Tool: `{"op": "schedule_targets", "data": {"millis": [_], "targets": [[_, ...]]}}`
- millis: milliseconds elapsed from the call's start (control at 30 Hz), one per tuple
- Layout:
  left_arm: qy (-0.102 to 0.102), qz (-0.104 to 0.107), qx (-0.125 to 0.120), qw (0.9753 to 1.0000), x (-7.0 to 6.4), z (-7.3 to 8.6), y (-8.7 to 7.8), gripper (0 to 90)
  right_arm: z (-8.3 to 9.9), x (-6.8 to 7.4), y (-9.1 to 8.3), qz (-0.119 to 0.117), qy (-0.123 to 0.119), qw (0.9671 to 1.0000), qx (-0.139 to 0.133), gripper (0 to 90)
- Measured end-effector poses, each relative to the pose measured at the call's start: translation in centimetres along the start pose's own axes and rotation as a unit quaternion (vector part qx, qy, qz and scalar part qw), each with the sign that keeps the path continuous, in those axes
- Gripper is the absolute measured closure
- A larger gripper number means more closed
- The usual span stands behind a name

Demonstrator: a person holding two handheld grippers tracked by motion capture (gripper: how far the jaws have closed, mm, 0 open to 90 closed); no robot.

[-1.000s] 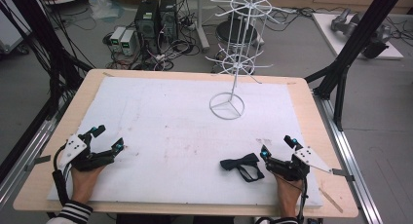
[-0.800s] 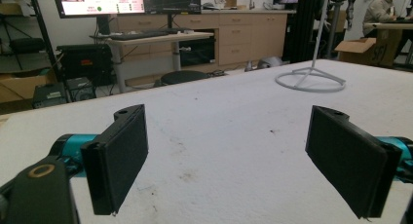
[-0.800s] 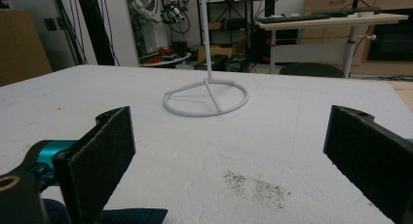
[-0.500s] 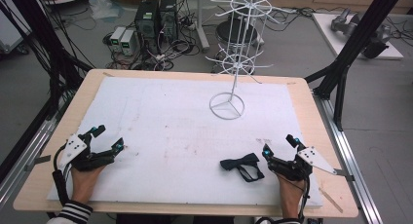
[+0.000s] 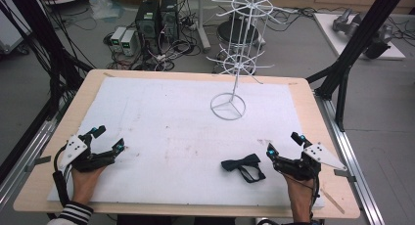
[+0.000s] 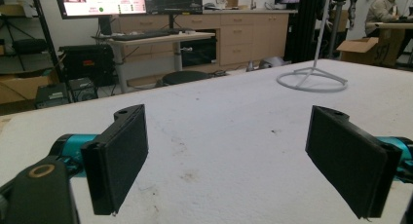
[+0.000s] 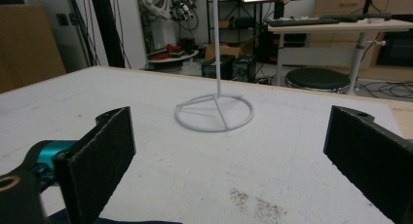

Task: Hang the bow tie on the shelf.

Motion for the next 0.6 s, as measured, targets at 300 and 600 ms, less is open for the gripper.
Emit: {"op": "schedule_targets", "data": {"millis": [300,600], "targets": [[0.002,0.000,0.002,1.0000,0.0,0.0,0.0,16.0,-1.1,0.8,0.1,-0.048,-0.030,0.9952,0.080,4.1],[0.003,-0.001,0.001,1.0000,0.0,0.0,0.0,16.0,-0.2,1.6,0.3,-0.079,-0.044,0.9843,0.152,4.5]]}}
Point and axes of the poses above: each handheld gripper's, and its own axes: y roughly forward along the jaws, z roughly out of its underside, x roughly to its left, the point moved 6 cm from there along y, roughly forward along the jaws, and after that the axes turned 13 degrees about -y, right-handed, at the moved point
